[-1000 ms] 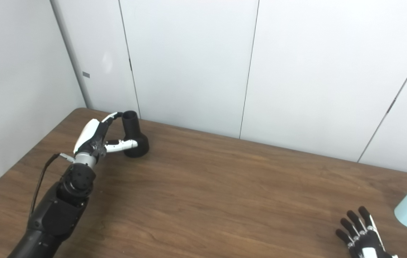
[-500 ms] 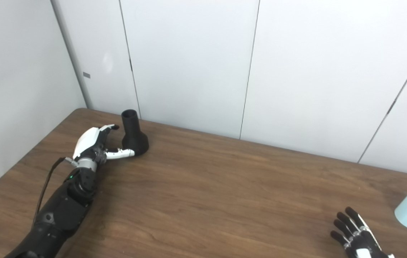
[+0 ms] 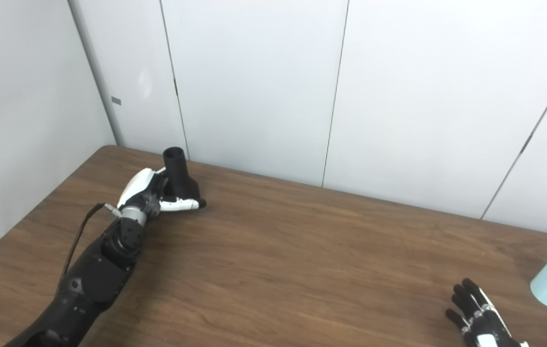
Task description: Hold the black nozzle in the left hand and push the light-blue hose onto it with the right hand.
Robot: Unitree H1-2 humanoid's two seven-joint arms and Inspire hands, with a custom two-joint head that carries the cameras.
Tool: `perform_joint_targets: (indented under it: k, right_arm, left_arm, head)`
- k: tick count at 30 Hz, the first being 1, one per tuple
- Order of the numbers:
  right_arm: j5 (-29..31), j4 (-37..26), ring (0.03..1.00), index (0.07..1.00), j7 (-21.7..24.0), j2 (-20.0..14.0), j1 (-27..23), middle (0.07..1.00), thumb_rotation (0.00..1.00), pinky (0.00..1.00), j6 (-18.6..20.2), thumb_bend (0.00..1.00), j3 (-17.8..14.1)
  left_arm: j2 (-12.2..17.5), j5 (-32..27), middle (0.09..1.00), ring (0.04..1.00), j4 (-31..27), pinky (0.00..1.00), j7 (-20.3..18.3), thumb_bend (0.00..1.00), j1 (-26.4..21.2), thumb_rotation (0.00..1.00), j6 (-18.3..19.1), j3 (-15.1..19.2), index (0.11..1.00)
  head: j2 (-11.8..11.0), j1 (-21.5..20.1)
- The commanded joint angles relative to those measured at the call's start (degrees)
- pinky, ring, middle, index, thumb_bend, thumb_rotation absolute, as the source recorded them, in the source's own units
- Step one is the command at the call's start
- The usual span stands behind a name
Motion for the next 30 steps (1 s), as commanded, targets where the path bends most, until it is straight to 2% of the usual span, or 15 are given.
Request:
perform_joint_targets:
  k: [1, 5, 14, 22, 25, 30]
  right_arm:
    - [0.64, 3.2, 0.93, 0.901, 0.79, 1.07, 3.14, 0.913, 0.79, 0.88, 0.77, 0.51, 0.73]
    - [1.14, 2.7, 0.927, 0.902, 0.78, 1.13, 3.32, 0.909, 0.79, 0.89, 1.16, 0.5, 0.5]
    - [2.45, 2.01, 0.94, 0.924, 0.23, 1.63, 3.11, 0.925, 0.8, 0.92, 3.27, 0.47, 0.22]
    - [1.71, 2.25, 0.932, 0.924, -0.34, 1.86, 2.86, 0.918, 0.79, 0.91, 3.08, 0.5, 0.18]
    - [1.28, 2.02, 0.938, 0.93, -0.7, 1.7, 2.91, 0.921, 0.8, 0.92, 3.54, 0.51, 0.26]
    - [1.07, 1.64, 0.928, 0.934, -0.89, 1.69, 3.2, 0.912, 0.8, 0.91, 3.55, 0.5, 0.26]
  left_arm:
    - [0.92, 0.14, 0.964, 1.0, -1.34, 1.0, 0.36, 1.0, -3.0, 0.42, -0.14, 0.14, 0.905]
    - [1.01, 2.02, 0.946, 0.994, -0.78, 1.0, 0.67, 1.0, -3.33, 0.47, 0.53, -1.26, 0.898]
    - [1.08, 1.79, 0.931, 0.98, 1.34, 1.0, 1.46, 1.0, -4.08, 0.42, 0.21, -1.29, 0.888]
    - [1.17, 2.31, 0.907, 0.977, 8.31, 1.0, 4.27, 0.96, -5.33, 0.34, -3.03, -1.91, 0.857]
    - [1.09, 2.34, 0.904, 0.98, 8.44, 1.0, 4.46, 0.94, -5.14, 0.34, -3.57, -1.82, 0.851]
    - [1.12, 3.0, 0.844, 0.932, 8.51, 1.0, 4.15, 0.91, -5.52, 0.32, -3.59, -2.48, 0.8]
  head:
    - [0.09, 0.03]
    - [0.32, 0.19]
    - [0.2, -0.07]
    - [0.07, -0.07]
    - [0.14, -0.04]
    - [0.52, 0.23]
